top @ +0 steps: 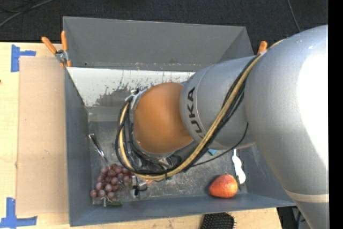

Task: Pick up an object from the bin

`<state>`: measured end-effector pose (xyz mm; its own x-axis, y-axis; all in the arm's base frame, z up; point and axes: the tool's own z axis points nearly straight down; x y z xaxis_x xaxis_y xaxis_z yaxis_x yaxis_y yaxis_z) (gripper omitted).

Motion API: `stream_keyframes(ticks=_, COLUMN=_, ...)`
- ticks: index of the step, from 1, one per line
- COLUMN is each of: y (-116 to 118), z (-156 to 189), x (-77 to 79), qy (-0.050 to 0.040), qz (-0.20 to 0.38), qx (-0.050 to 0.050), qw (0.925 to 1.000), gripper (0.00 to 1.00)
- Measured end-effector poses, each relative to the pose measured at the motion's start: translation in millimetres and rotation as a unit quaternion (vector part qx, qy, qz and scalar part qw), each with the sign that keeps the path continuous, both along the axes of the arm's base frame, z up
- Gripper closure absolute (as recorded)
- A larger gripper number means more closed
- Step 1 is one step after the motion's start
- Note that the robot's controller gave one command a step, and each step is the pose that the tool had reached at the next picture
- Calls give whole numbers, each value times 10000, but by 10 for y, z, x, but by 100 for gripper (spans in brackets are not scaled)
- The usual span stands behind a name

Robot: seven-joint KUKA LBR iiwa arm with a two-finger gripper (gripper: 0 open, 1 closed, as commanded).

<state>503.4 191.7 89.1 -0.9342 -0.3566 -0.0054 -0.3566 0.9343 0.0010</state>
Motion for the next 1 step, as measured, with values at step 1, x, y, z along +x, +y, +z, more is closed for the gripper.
stream_keyframes(ticks=1, y=164, z=-162, x=-202, qy=-102, qz=594, qx=10, qw=9982, gripper=0)
